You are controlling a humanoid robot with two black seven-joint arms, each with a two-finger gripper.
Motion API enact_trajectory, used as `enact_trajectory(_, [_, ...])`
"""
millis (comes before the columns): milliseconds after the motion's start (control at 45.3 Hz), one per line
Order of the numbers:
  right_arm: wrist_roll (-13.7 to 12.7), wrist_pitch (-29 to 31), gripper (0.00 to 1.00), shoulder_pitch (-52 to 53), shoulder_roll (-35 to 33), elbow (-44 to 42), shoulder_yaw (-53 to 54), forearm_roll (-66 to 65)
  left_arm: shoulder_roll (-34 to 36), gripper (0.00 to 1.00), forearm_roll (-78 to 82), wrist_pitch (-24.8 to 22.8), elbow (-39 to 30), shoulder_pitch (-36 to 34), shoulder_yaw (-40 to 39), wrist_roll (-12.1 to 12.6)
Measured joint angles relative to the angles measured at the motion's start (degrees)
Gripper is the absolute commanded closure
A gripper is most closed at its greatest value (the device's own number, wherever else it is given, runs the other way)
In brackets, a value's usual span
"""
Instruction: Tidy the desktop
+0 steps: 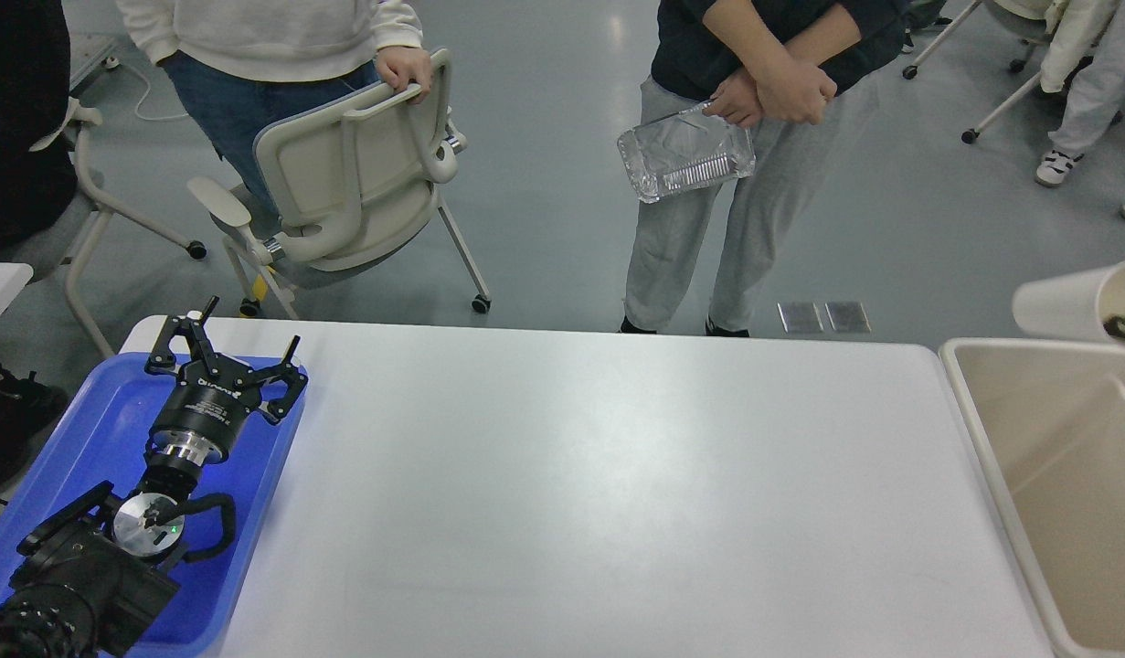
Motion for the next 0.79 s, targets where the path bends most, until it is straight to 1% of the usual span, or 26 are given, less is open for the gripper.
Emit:
enact_trajectory(154, [-0.17,-2.67,1.0,-8.47,9.27,-16.51,0.36,14.65,0.01,0.0,0.0,0.0,0.0,0.0,0.0,0.0])
enact_trajectory(287, [-0.37,-3.75,1.0,-13.76,17.85,-28.9,0.67,21.15,0.01,0.0,0.0,0.0,0.0,0.0,0.0,0.0])
enact_trajectory(419, [-0.56,-5.04,1.0,-17.2,24.99,-37.89,1.66,24.51,0.0,0.0,0.0,0.0,0.0,0.0,0.0,0.0])
enact_trajectory(618, [-0.89,-9.04,1.0,-19.66,30.76,-44.36,2.84,26.92,0.01,0.0,0.0,0.0,0.0,0.0,0.0,0.0])
enact_trajectory(794, [-1.03,-10.72,1.0,-20.57,32.82,-46.49,3.34,27.72,0.01,0.0,0.0,0.0,0.0,-0.01,0.0,0.0])
